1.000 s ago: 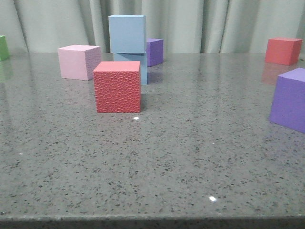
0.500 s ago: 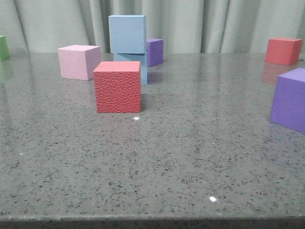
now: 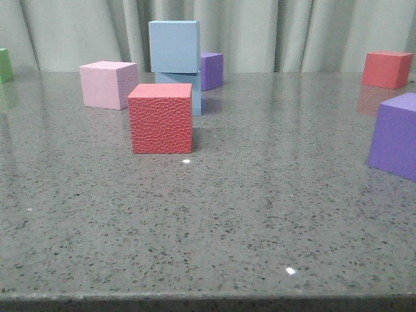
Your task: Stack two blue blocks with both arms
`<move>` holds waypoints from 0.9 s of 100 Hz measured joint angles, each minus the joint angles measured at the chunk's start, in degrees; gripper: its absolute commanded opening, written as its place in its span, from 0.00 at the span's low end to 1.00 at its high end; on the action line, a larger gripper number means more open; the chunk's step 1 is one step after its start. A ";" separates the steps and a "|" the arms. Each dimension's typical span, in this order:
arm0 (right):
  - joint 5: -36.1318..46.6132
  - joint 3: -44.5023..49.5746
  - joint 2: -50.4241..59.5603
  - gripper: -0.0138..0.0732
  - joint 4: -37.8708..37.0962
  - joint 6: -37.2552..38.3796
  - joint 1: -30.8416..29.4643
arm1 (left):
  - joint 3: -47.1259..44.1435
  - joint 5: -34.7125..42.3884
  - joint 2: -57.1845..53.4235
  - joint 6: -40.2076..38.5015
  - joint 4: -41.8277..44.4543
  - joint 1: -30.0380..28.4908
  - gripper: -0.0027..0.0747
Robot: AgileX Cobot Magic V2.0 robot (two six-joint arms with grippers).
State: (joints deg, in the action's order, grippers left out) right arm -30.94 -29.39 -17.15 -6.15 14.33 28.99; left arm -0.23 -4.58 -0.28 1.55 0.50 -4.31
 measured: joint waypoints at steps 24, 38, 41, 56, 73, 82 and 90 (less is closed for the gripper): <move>0.00 0.00 0.00 0.03 0.00 0.00 0.00 | 0.00 0.00 0.00 0.00 0.00 0.00 0.01; 0.00 0.00 0.00 0.03 0.00 0.00 0.00 | 0.00 0.00 0.00 0.00 0.00 0.00 0.01; 0.00 0.00 0.00 0.03 0.00 0.00 0.00 | 0.00 0.00 0.00 0.06 0.00 0.00 0.01; 0.00 0.00 0.00 0.03 0.00 0.00 0.00 | 0.00 0.00 0.00 0.06 0.00 0.00 0.01; 0.52 0.61 0.00 0.03 -0.82 0.00 0.00 | 0.00 0.00 0.00 0.06 0.00 0.00 0.01; 2.87 1.76 0.00 0.03 -1.05 0.00 -0.40 | 0.00 0.00 0.00 0.06 0.00 0.00 0.01; 7.75 3.31 0.00 0.03 -1.08 0.00 -2.02 | 0.00 0.00 0.00 0.06 0.00 0.00 0.01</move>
State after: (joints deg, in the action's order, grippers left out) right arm -23.19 -26.08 -17.15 -7.24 14.33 26.97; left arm -0.23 -4.58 -0.28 1.62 0.50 -4.31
